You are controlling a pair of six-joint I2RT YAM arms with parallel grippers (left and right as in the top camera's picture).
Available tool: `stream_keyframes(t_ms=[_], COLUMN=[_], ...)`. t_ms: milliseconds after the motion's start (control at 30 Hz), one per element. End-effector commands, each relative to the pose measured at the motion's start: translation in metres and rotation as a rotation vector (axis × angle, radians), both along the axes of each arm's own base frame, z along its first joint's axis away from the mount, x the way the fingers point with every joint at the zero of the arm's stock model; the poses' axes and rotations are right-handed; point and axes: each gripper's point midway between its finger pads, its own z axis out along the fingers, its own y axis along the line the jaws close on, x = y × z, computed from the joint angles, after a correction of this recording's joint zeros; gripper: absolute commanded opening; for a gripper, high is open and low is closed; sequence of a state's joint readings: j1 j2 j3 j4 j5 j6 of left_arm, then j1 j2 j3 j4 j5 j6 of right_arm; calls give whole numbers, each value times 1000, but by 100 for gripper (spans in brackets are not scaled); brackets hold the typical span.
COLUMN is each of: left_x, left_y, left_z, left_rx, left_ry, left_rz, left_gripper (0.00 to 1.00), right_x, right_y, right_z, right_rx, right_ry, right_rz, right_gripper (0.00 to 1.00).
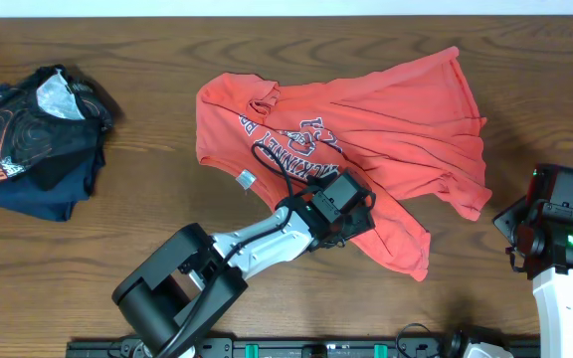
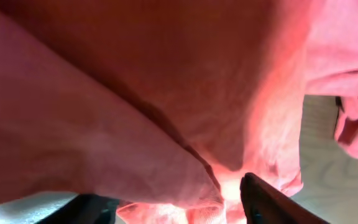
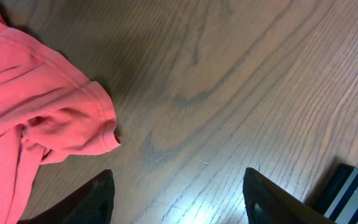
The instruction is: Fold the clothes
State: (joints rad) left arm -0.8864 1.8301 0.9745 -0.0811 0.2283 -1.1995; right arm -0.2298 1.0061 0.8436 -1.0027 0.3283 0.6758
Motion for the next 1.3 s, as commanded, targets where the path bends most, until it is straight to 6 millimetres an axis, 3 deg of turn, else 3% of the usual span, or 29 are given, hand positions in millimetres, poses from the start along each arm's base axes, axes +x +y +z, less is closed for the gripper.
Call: stream_keyframes(t_ms=[0,300,667,833,1267], left_x=[-2,-6,-19,-20,-30], left_y=[4,1,16,17,18], left_z=[-8,-7,-14,-5,4], left_rx=[19,2,70,63,45], left_ry=[14,33,91,83,123], left_rz=[11,-4,-4,-7,-29], left_gripper=[61,61,61,41,41], right_x=[1,1,1,1,1], right_y=[-3,-3,-3,-3,-3], right_z=[4,4,4,4,4], right_rx=[-9,-9,-9,-10,-10], right_ry=[-5,-5,-5,-6,-6], right_rz=[-2,-2,-2,-3,-3], right_gripper=[64,64,64,65,64])
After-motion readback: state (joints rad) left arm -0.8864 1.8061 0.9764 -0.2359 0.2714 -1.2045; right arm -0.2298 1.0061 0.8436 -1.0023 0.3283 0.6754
